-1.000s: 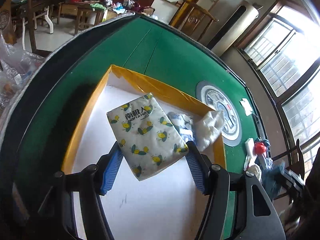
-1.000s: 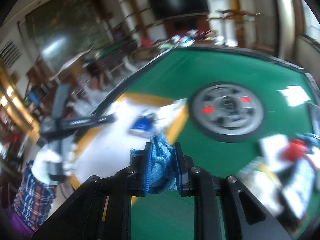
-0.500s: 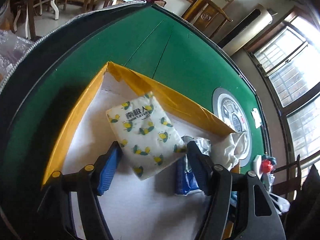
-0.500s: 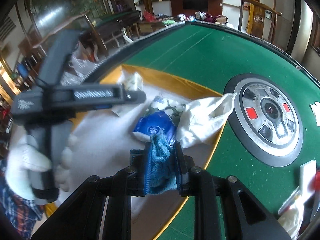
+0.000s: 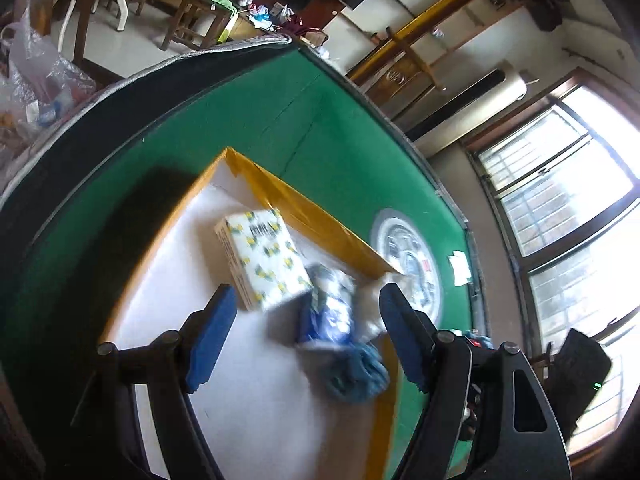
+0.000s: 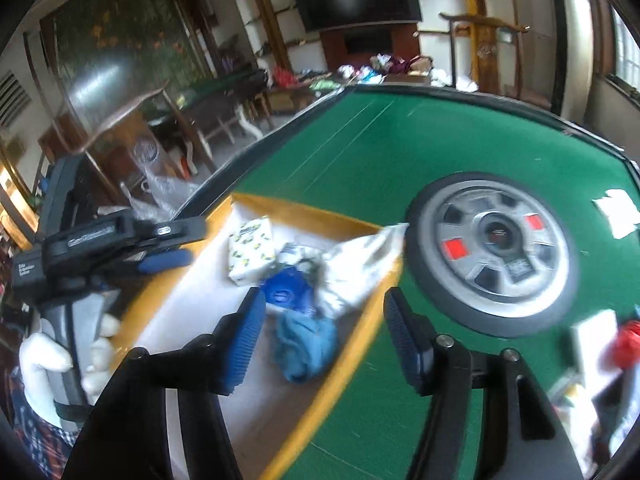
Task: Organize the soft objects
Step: 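Release the lemon-print pack in the box with left while right drops the blue knit cloth there, then move the left tool toward a white cloth while the right tool approaches the knit beanie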
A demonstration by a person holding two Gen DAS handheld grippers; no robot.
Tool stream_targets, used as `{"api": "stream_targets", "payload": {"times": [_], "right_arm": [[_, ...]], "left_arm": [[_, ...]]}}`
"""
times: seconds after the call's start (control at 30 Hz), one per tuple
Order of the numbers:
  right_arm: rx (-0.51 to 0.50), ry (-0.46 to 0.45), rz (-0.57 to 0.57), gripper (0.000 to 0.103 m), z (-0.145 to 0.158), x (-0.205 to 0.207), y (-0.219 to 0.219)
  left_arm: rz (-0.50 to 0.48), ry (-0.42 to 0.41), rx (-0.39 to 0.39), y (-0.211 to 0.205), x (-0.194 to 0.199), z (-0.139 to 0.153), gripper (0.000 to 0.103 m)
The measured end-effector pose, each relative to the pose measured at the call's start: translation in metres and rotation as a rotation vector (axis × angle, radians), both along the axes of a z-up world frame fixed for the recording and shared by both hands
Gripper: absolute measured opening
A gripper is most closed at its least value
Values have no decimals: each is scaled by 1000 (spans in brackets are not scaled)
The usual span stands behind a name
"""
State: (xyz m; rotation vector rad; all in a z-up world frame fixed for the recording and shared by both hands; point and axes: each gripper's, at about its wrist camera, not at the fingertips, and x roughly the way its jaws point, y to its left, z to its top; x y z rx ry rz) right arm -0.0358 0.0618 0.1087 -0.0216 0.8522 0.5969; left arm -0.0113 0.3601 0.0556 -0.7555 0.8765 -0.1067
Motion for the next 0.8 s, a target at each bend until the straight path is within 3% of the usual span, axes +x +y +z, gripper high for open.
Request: {"api": "stream_targets", "payload": {"times": [0.33, 0.53, 0.67, 0.8], "right_arm": [[19, -35, -196, 57, 0, -34, -127], [24, -30, -369, 57, 4, -30, -213], [58, 16, -351, 57, 1, -20, -224], [28, 63, -268, 57, -13, -13, -201]], "left_arm": [[-66, -109, -93, -59, -67, 30, 79], [-109, -209, -8, -117, -103, 42, 82], [-173, -192, 68, -157, -106, 35, 82], [-243, -163, 75, -180, -112, 25, 82]]}}
